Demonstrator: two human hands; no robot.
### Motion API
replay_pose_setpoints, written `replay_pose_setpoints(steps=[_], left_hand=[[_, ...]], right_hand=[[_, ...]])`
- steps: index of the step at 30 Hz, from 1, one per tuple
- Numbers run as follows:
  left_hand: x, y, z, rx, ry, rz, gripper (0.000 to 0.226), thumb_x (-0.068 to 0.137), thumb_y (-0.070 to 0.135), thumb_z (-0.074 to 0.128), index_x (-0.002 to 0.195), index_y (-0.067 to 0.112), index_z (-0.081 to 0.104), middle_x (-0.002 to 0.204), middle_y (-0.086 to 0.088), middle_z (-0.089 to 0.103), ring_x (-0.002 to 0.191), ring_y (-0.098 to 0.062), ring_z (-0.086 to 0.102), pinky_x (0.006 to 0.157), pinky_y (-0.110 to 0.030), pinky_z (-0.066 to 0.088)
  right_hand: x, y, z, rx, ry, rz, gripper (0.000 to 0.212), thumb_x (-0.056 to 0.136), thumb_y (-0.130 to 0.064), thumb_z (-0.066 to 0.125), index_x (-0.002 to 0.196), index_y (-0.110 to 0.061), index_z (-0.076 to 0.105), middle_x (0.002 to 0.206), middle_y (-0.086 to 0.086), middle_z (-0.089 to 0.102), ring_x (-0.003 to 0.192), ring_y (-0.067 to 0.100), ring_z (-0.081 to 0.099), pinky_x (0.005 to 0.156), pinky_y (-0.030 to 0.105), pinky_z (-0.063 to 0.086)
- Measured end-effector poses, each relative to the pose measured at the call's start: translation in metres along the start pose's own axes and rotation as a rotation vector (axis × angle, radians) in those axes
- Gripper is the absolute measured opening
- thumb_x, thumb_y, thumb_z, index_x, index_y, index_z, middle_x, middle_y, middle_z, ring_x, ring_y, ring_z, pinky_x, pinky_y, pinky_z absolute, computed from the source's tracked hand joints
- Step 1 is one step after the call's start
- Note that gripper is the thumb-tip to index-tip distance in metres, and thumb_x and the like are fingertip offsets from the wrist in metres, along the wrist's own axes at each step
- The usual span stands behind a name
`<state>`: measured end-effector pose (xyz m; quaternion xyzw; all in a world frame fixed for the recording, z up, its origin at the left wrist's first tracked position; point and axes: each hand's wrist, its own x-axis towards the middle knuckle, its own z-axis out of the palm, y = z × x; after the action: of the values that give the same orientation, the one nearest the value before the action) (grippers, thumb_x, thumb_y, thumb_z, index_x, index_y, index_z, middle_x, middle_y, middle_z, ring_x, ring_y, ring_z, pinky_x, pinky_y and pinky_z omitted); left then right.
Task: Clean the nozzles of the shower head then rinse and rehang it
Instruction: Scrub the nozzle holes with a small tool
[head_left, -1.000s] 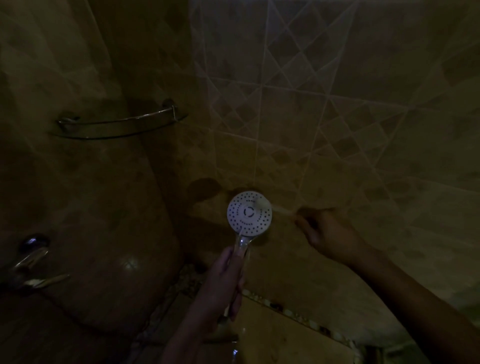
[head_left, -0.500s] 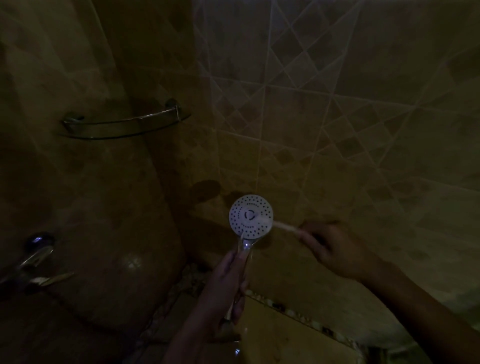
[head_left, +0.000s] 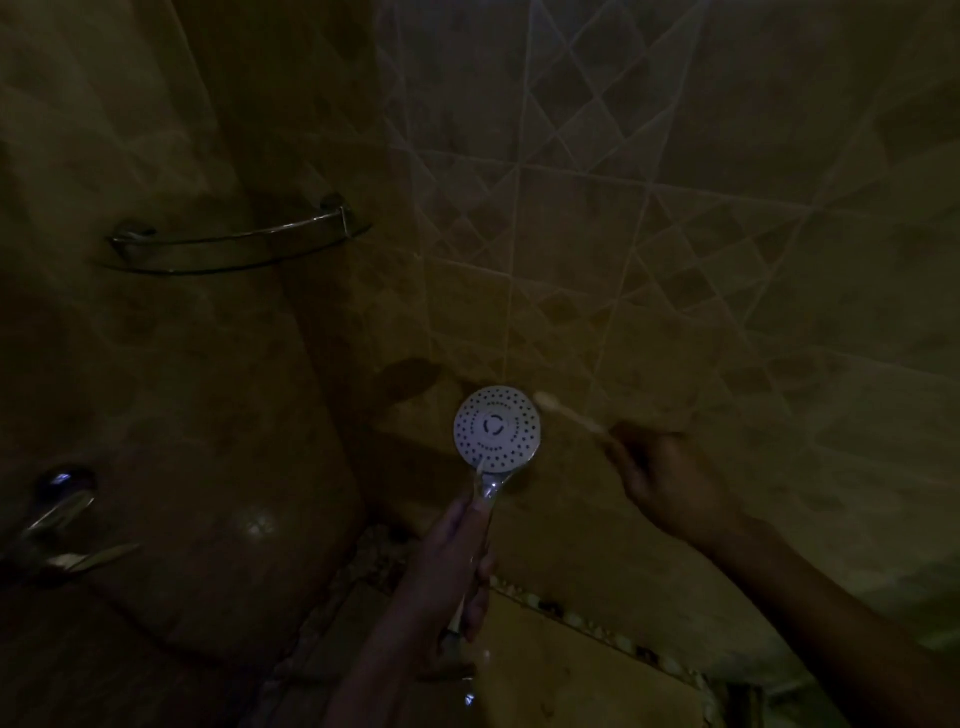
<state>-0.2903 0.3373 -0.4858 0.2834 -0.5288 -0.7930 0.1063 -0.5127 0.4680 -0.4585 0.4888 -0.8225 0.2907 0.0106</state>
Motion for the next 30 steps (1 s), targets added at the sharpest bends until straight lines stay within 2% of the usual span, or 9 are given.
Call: replay_pose_setpoints(steps=[2,6,9,11,16,21,23,26,30], left_hand=[[-0.002,-0.001,-0.001,0.008,0.009,0.002,0.027,0.103,0.04,0.043,0.085,0.025,0.058,0.056,-0.002,0.044,0.028,-0.013,0.032,0.034,-0.014,0.03],[-0.005,-0.001,-0.002,0.001,0.014,0.005,0.03,0.102,0.04,0.044,0.082,0.024,0.058,0.057,-0.003,0.045,0.028,-0.014,0.032,0.033,-0.014,0.029],[-0.005,-0.001,-0.002,0.024,0.026,0.005,0.027,0.102,0.041,0.044,0.087,0.022,0.057,0.058,-0.003,0.045,0.027,-0.014,0.032,0.033,-0.014,0.03],[-0.006,-0.001,-0.004,0.037,0.037,0.008,0.028,0.101,0.041,0.045,0.092,0.016,0.054,0.059,-0.003,0.044,0.027,-0.014,0.032,0.033,-0.014,0.03],[-0.011,-0.001,-0.005,0.044,0.03,0.002,0.029,0.102,0.041,0.043,0.1,0.015,0.056,0.058,-0.002,0.046,0.027,-0.013,0.032,0.033,-0.012,0.03],[-0.014,-0.001,-0.005,0.073,0.045,0.013,0.035,0.1,0.044,0.044,0.102,0.01,0.052,0.057,-0.001,0.045,0.03,-0.012,0.031,0.034,-0.013,0.027],[-0.016,-0.002,-0.004,0.07,0.039,0.017,0.03,0.102,0.042,0.043,0.096,0.016,0.056,0.057,-0.001,0.045,0.029,-0.013,0.03,0.034,-0.013,0.026],[-0.019,-0.002,-0.003,0.085,0.029,0.023,0.027,0.103,0.042,0.042,0.098,0.021,0.059,0.056,0.0,0.047,0.029,-0.014,0.032,0.032,-0.013,0.028],[-0.019,-0.001,-0.004,0.078,0.036,0.012,0.031,0.102,0.044,0.043,0.109,0.017,0.056,0.057,0.0,0.046,0.027,-0.013,0.033,0.032,-0.013,0.028]], right_hand=[[0.002,0.005,-0.003,-0.016,0.065,0.002,0.026,0.101,-0.032,0.052,0.078,-0.026,0.063,0.054,-0.012,0.052,0.045,0.001,0.051,0.048,0.021,0.033],[-0.015,-0.009,-0.003,0.128,-0.264,-0.276,0.03,0.102,-0.036,0.051,0.089,-0.019,0.072,0.06,-0.012,0.061,0.05,0.001,0.056,0.049,0.013,0.039],[0.0,0.002,-0.003,0.024,-0.106,-0.078,0.034,0.101,-0.042,0.045,0.086,-0.022,0.069,0.065,-0.007,0.065,0.054,0.006,0.06,0.054,0.032,0.05],[0.007,0.005,-0.004,0.043,-0.005,0.01,0.032,0.101,-0.04,0.046,0.083,-0.022,0.066,0.064,-0.006,0.063,0.054,0.008,0.059,0.054,0.031,0.046],[-0.011,-0.01,0.0,0.135,-0.274,-0.323,0.033,0.103,-0.041,0.045,0.084,-0.025,0.068,0.063,-0.012,0.061,0.05,0.003,0.056,0.049,0.024,0.046],[0.006,-0.003,-0.005,0.024,0.031,-0.083,0.03,0.101,-0.033,0.05,0.071,-0.034,0.055,0.057,-0.011,0.056,0.05,0.003,0.056,0.051,0.027,0.039],[-0.001,-0.012,-0.009,0.128,-0.064,-0.231,0.029,0.102,-0.027,0.054,0.076,-0.041,0.057,0.059,-0.015,0.056,0.05,0.002,0.056,0.05,0.021,0.04],[-0.013,-0.016,-0.001,0.114,-0.254,-0.374,0.028,0.103,-0.036,0.05,0.081,-0.027,0.065,0.06,-0.018,0.054,0.049,0.0,0.051,0.048,0.016,0.039],[0.001,-0.006,-0.002,0.03,0.072,-0.117,0.041,0.1,-0.043,0.042,0.087,-0.018,0.072,0.068,-0.007,0.068,0.052,-0.001,0.057,0.05,0.029,0.05]])
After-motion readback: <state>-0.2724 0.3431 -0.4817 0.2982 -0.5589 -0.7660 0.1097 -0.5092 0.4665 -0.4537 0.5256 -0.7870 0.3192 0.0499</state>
